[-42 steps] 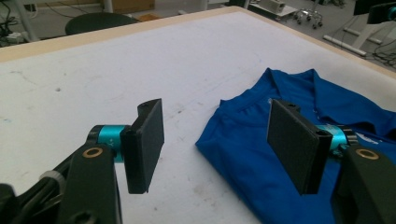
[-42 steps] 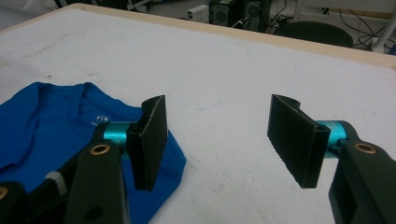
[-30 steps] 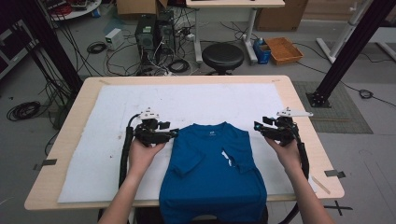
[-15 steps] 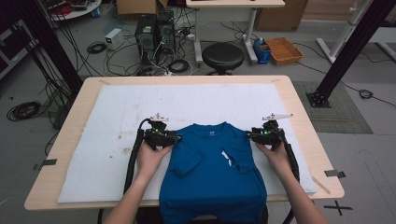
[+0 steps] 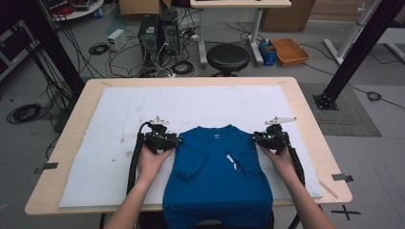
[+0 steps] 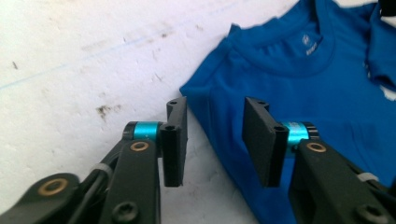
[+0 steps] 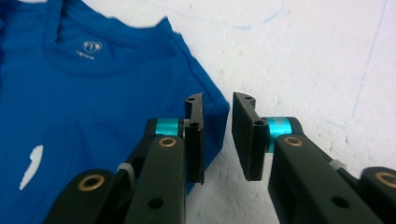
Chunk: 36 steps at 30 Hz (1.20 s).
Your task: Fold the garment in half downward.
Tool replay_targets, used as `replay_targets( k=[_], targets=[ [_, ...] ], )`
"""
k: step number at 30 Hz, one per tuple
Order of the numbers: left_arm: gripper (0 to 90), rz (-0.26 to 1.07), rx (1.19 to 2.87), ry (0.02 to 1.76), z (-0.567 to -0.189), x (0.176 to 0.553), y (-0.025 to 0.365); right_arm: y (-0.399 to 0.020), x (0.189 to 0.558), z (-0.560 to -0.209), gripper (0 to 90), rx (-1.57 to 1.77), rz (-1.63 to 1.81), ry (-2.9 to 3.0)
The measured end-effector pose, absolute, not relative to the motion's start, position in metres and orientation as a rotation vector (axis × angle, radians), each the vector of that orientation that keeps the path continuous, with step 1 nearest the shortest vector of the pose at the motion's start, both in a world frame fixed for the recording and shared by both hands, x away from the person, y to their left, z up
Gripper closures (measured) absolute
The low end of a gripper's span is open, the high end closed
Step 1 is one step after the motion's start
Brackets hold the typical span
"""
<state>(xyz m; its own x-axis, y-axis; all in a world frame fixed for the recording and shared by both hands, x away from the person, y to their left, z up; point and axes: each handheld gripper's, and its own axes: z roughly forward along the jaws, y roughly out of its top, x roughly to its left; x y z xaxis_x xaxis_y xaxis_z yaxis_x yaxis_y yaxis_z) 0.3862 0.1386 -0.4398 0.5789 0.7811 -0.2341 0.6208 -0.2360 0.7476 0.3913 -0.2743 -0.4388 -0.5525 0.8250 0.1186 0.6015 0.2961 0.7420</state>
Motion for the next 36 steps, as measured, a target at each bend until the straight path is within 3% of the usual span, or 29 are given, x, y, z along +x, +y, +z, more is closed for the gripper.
replay_targets(
  k=[5,17,22,24,25,26,28,30,36],
  targets=[
    [58.1,0.223,1.936,1.086,-0.431,0.401,0.135,-0.274,0.4,-0.431,66.7,1.299,1.137,2.268],
    [57.4,0.148,2.079,1.049,-0.435,0.433,0.11,-0.243,0.436,-0.431,62.7,1.255,1.049,2.386],
    [64.6,0.173,2.103,1.059,-0.439,0.434,0.108,-0.236,0.441,-0.44,62.4,1.242,1.0,2.433],
    [68.6,0.174,2.114,1.053,-0.438,0.433,0.107,-0.234,0.441,-0.44,63.6,1.22,0.988,2.435],
    [72.0,0.179,2.12,1.048,-0.438,0.431,0.105,-0.233,0.44,-0.439,70.3,1.203,0.966,2.437],
    [72.0,0.177,2.12,1.042,-0.438,0.43,0.104,-0.233,0.44,-0.439,70.3,1.203,0.966,2.437],
    [77.0,0.217,2.147,1.005,-0.439,0.425,0.098,-0.231,0.437,-0.439,80.7,1.166,0.957,2.44],
    [82.3,0.223,2.153,1.0,-0.439,0.424,0.097,-0.229,0.436,-0.439,84.9,1.145,0.957,2.442],
    [86.5,0.21,2.143,0.989,-0.439,0.426,0.101,-0.232,0.435,-0.436,89.2,1.149,0.98,2.416]
  ],
)
